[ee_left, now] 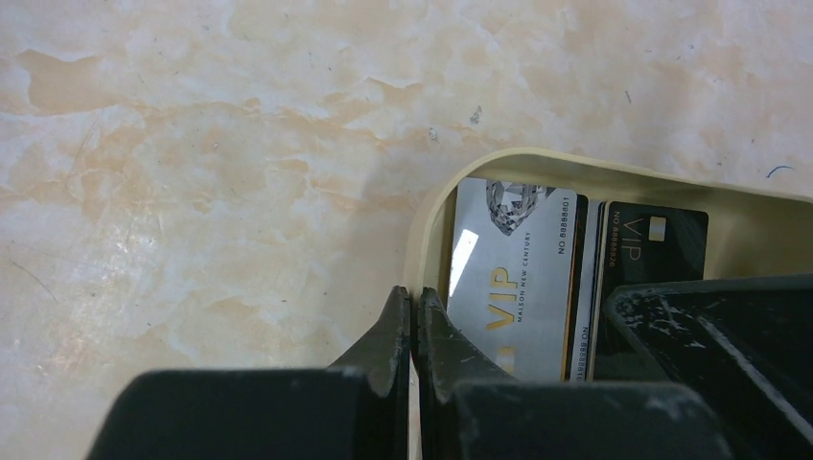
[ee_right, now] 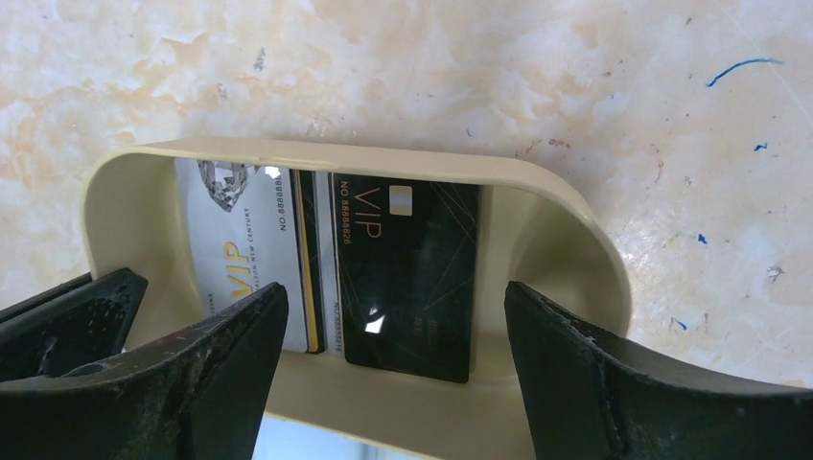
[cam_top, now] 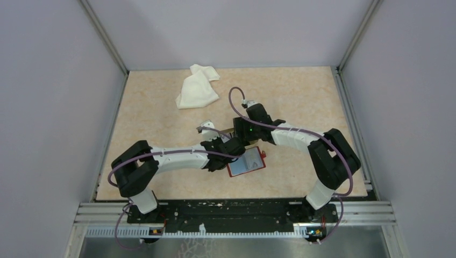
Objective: Put the credit cards into the card holder
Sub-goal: Pick up the credit card from the storage box.
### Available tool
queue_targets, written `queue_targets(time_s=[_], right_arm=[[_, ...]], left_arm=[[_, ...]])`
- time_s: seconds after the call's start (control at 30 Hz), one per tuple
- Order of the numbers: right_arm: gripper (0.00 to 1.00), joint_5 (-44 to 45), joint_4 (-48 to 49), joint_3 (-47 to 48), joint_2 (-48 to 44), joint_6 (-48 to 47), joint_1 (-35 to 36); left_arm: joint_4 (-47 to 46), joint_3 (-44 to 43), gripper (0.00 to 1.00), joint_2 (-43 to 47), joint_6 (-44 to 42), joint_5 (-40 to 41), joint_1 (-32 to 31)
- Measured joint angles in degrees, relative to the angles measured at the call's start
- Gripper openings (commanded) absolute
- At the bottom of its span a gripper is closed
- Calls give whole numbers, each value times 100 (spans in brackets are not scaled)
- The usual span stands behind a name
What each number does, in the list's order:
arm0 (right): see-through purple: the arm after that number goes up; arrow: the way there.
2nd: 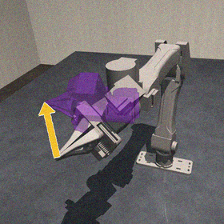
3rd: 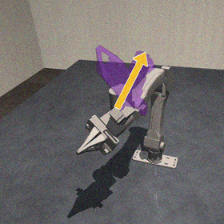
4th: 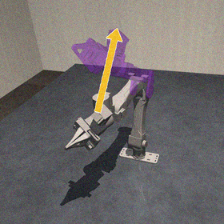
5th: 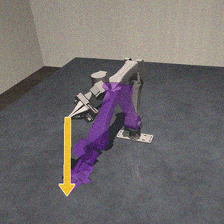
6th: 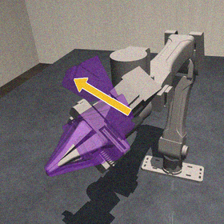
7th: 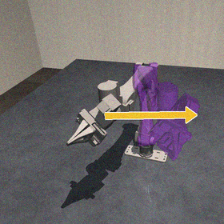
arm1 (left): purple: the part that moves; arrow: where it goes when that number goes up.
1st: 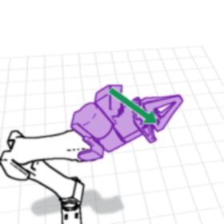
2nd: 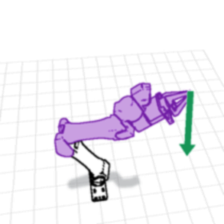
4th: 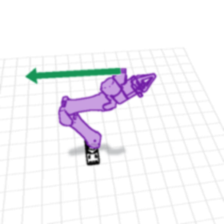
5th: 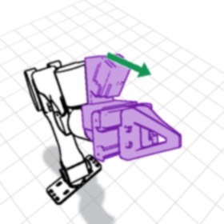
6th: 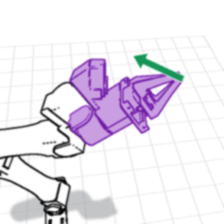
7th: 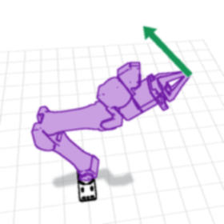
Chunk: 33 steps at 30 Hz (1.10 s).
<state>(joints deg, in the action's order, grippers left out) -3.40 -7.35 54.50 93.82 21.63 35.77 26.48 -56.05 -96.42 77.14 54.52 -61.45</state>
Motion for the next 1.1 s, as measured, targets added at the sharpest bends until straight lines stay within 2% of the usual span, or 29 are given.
queue_targets(time_s=[0.27,0.73,0.97,1.1], right_arm=[[83,-37,-2,2,199,2,50],[78,-861,133,-13,68,153,50],[72,-1226,350,-59,-229,339,7],[65,-1300,400,-61,-240,372,-4]], left_arm=[[247,-223,1,-210,129,120,-120],[365,-264,1,-271,170,262,-120],[511,-345,1,-391,251,330,-120],[562,-396,1,-444,284,330,-120]])
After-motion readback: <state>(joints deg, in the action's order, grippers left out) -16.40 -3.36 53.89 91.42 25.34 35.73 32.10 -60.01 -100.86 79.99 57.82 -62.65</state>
